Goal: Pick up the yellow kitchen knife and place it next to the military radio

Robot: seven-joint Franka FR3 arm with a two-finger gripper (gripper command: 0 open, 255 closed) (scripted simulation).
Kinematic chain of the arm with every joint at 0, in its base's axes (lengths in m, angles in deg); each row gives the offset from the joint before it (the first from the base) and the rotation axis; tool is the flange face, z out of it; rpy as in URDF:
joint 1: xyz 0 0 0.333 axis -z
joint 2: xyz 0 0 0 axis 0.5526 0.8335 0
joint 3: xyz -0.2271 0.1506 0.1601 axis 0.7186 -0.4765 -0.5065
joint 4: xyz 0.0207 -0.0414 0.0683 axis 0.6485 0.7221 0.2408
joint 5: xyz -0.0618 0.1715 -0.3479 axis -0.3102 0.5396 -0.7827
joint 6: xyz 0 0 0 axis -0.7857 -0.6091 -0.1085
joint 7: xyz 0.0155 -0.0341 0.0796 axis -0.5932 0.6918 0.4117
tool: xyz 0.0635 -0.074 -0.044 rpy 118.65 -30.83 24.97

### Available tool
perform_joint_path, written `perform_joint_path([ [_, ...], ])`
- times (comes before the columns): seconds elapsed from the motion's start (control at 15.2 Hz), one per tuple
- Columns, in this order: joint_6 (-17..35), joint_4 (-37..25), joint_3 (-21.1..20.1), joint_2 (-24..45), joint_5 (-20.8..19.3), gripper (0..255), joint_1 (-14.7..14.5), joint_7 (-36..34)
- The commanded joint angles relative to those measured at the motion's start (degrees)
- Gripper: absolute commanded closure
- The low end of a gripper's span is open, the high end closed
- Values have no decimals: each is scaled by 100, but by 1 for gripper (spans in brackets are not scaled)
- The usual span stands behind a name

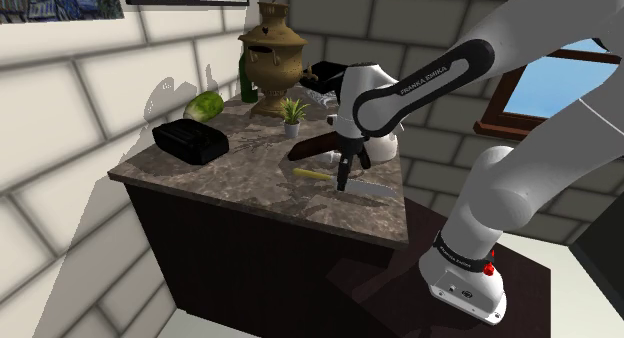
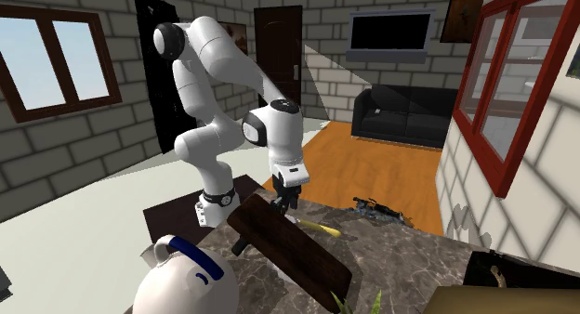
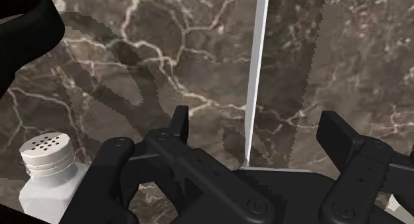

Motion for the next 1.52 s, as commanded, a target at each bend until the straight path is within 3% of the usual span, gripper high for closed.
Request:
perform_joint_path([
  [0.0, 164, 69, 3, 90, 5, 0, 1, 17],
  [0.53, 162, 69, 3, 89, 5, 0, 1, 18],
  [0.59, 162, 69, 3, 89, 5, 255, 1, 18],
  [1.19, 162, 68, 4, 89, 5, 255, 2, 18],
  [1.45, -247, -80, 12, -172, -15, 255, 8, -1],
])
